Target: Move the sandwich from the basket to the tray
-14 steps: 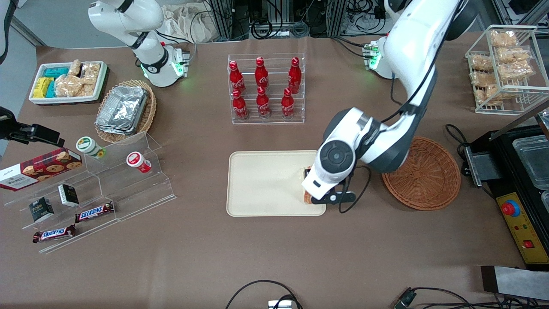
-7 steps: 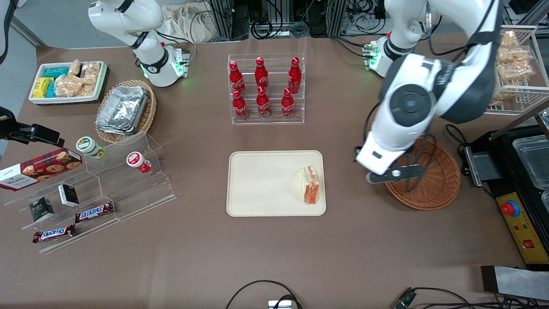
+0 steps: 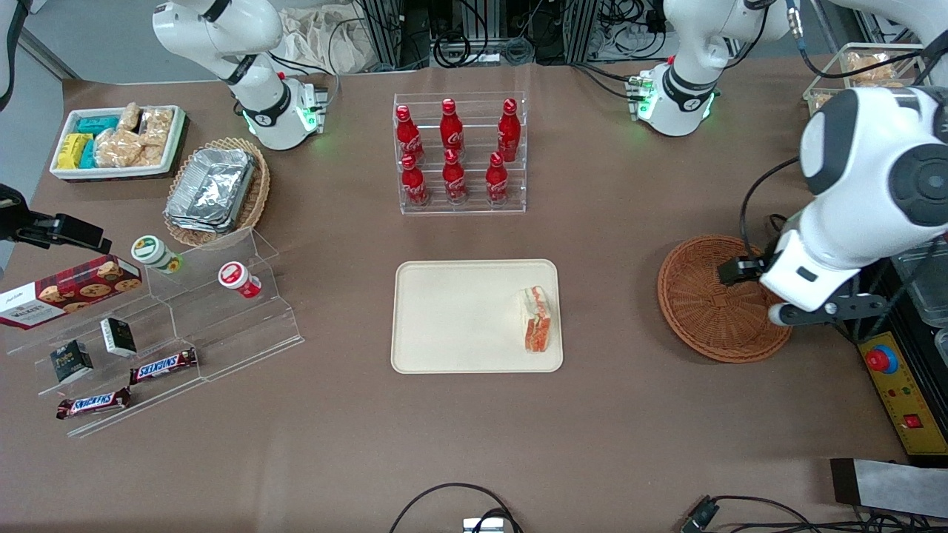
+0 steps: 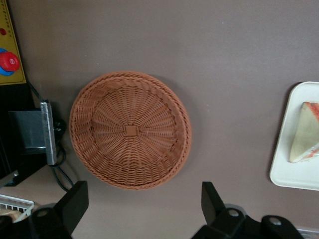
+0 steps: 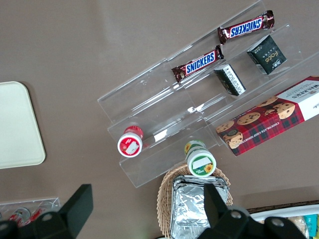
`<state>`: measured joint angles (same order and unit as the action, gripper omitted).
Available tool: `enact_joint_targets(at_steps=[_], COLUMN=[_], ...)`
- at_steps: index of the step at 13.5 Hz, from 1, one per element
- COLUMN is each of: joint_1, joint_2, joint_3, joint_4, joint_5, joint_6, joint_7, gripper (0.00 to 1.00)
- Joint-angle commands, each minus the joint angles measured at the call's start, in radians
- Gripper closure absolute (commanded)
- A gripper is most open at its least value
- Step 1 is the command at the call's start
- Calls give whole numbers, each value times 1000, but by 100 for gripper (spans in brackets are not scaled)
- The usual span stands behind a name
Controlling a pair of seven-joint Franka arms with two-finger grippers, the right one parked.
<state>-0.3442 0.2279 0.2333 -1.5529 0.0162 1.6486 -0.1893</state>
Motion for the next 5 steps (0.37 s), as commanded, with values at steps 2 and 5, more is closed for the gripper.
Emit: enact_joint_targets(at_steps=[2,5], joint_1=[-10,-10], joint_2=[2,24], joint_3=[136,149], joint_4=[2,28], joint_5=[-81,-73], joint_6=[8,8], joint_7=[117,117], gripper=[0,0])
